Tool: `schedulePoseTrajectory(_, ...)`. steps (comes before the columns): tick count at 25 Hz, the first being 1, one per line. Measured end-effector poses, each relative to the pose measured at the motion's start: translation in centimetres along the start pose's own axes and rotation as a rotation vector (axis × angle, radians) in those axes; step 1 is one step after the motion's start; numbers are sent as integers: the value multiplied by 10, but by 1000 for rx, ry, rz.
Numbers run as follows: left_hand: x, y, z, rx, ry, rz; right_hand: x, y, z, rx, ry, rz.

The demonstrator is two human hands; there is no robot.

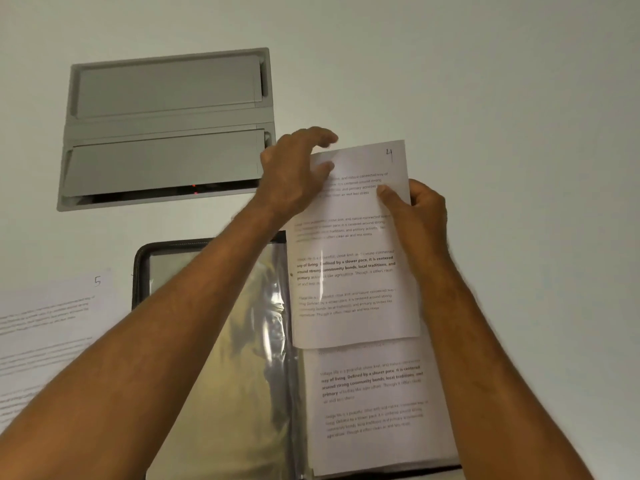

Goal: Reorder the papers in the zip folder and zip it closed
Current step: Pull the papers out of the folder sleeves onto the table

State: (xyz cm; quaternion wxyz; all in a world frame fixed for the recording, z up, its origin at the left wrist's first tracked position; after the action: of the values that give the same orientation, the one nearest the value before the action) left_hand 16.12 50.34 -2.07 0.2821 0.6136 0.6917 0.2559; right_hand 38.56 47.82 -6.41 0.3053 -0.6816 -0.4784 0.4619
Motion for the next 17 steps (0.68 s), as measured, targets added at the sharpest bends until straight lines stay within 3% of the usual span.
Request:
schedulePoseTrajectory(4,-77,-16,20,-10,220,2,28,-10,-9,-15,78,-22)
schedulePoseTrajectory(8,-145,-26,88,174,73,-102,50,-32,-10,-62,131,-66)
schedulePoseTrajectory(17,-172,-6,125,439,35,51,45,-104,-7,85,186,-297)
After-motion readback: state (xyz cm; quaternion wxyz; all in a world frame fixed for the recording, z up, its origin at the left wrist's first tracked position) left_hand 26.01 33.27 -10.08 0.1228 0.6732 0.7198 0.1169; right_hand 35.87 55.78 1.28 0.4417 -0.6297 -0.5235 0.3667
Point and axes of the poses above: each hand's wrist, its own x-axis towards the middle knuckle, its own z-axis out of the palm, y = z × x, the point moved 9 cm from there along x, towards the middle knuckle, and after that the axes turned 4 degrees about -x, right-handed, at the moved point
